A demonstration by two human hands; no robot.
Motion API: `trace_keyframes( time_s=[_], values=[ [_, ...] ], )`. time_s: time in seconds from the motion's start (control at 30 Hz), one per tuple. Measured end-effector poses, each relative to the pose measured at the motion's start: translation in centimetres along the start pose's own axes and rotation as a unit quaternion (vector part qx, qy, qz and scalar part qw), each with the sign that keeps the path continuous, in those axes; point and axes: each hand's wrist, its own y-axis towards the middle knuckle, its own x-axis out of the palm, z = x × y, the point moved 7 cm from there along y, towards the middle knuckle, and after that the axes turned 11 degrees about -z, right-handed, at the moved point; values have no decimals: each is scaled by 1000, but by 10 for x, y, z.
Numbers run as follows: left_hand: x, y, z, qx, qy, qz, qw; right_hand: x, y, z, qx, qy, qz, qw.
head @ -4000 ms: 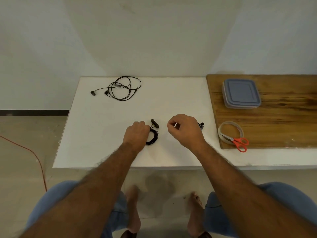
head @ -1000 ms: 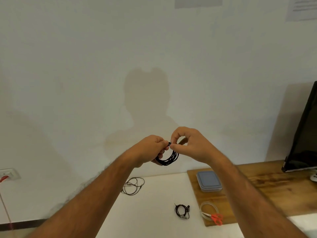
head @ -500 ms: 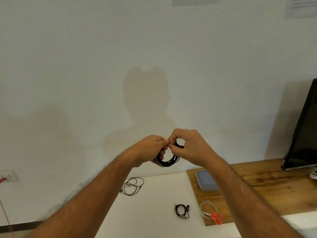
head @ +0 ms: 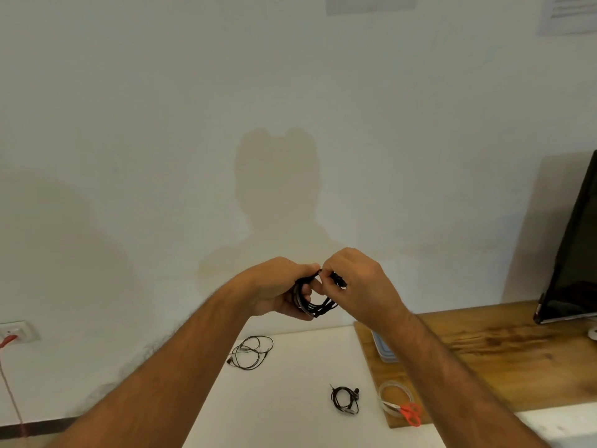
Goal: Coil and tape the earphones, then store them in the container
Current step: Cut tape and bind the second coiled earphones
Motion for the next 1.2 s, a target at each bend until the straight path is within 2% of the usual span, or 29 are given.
trace_keyframes(
  time_s=[0.17,0.37,0.5,0.67,0.87,0.97,1.2],
  values=[
    [-6,2,-4,33,-43,51,997,3,-3,1,-1,-5,-4,1000],
    [-11,1,-2,109,13,150,983,10,-8,4,12,-9,-3,1000],
    [-11,-1,-4,138,44,187,972,13,-11,4,21,-6,5,1000],
    [-9,1,-11,131,-16,164,978,13,-13,1,10,-20,17,1000],
    [-4,3,-23,46,-122,104,986,13,-14,-3,-23,-57,28,998],
    [1,3,-24,37,-155,75,984,13,-14,-3,-23,-55,20,998],
    [-6,6,-25,76,-120,127,982,10,-13,2,21,11,4,1000]
  ],
)
